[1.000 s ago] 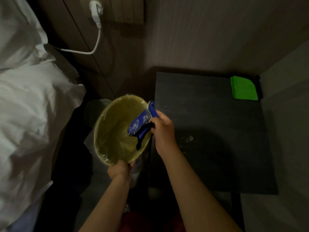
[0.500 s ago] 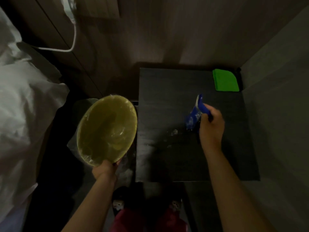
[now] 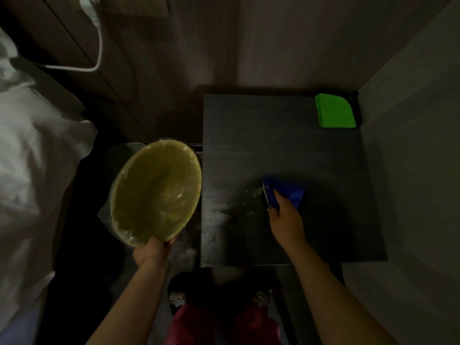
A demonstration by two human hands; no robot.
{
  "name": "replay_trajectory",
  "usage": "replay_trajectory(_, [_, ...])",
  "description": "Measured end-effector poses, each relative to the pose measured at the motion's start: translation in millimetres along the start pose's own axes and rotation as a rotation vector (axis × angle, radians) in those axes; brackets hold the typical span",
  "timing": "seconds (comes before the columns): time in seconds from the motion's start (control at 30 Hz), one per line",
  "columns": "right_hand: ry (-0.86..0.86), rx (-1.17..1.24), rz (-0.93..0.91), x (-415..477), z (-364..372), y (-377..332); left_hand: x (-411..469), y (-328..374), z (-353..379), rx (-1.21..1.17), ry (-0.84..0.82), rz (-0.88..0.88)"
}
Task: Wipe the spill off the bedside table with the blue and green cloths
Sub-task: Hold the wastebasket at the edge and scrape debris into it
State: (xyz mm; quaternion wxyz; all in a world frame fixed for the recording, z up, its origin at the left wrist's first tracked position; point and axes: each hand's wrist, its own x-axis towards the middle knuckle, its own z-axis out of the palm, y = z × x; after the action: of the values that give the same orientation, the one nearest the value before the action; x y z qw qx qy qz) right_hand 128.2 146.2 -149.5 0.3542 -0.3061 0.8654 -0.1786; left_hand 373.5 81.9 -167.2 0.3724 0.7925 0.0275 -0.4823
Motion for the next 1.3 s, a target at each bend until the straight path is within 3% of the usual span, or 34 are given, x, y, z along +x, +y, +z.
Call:
replay_trajectory(0.23, [-0.16,0.18,0.023,-17.3,41.1,-44.1,7.8,-1.1,-12.9,0.069,-0.005,0.012])
replay_trajectory(0.47, [-0.188,0.351,0.082,-28.8,85.0,-88.4,11.2,-1.9,-16.1,0.199,0.032,0.014])
replay_trajectory(0.7, [-0.302,0.589,0.043,-30.9,104.3,-138.4,11.0,-4.0,-16.3,0.185,0.016,-0.013])
replay_trajectory(0.93, [-0.139,0.467,-0.198,-35.9,106.9,-168.3,5.9,-6.0,-13.6,0.158,0.011,-0.027])
replay_trajectory(1.13, [-0.073,0.538,-0.125,-41.9,93.8,-156.3,4.1,0.2,-13.3,0.103,-0.001,-0.048])
replay_trajectory(1.3, [0.198,0.616,-0.055,-35.2,48.1,-123.1,9.5,0.8,-12.9,0.104,-0.008,-0.036])
